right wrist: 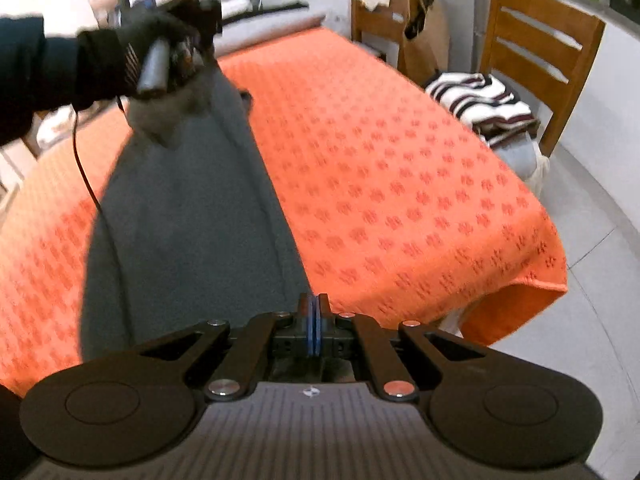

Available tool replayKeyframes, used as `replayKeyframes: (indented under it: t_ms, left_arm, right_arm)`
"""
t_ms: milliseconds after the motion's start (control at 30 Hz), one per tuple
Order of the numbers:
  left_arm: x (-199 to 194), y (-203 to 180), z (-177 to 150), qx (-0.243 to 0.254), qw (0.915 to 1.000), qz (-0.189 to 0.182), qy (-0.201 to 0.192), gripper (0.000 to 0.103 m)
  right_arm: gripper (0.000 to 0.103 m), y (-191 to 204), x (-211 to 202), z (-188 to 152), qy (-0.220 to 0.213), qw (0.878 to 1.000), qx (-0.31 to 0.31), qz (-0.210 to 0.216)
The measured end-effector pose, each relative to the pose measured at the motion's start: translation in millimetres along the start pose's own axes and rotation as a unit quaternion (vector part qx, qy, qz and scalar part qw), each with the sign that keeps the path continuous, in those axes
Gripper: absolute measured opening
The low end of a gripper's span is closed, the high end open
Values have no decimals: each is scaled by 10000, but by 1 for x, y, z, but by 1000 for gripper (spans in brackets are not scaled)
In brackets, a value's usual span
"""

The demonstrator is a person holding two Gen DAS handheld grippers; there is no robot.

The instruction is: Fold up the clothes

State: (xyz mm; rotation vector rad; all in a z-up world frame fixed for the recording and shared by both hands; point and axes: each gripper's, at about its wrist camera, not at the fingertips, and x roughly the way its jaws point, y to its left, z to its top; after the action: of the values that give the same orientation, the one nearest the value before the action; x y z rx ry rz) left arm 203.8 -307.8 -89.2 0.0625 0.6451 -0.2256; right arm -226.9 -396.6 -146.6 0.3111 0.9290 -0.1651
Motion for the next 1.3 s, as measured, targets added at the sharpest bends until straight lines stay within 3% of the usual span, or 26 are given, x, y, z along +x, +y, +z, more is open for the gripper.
replayKeyframes:
  t_ms: [67, 233, 367, 600, 767, 967, 1133, 1200, 1300]
  left_arm:
    - [-15, 6, 8, -65, 9993, -207, -293, 57]
    - [-54, 33, 26, -65, 9970, -534, -551, 57]
    - [-89, 67, 24, 25, 9971, -588, -477, 57]
    - [-158, 118, -21, 555, 9971, -456, -238, 58]
    - [-190, 155, -62, 412, 9984, -378, 125, 57]
    - [-186, 199, -75, -366, 9976, -324, 486, 55]
    - [-167, 221, -66, -976, 9935, -355, 459, 44]
    - [-154, 220, -59, -791, 9952, -377, 426, 44]
    - [-132, 206, -52, 107, 9987, -303, 404, 43]
  right_arm:
    - [5, -7, 0, -3, 74, 10000, -26, -47]
    - [8, -21, -11, -9, 75, 9999, -126, -68]
    - [21, -25, -27, -8, -71, 9998, -210, -3]
    - [28, -23, -51, 2, -350, 9988, -302, 187]
    - [30, -17, -56, 14, -402, 9973, -481, 375]
    - [32, -8, -52, 25, -328, 9945, -778, 621]
    - [35, -3, -45, 30, -170, 9905, -891, 1032]
    - [35, 2, -40, 30, -56, 9883, -977, 1168]
    - [37, 12, -32, 31, 137, 9864, -1026, 1276]
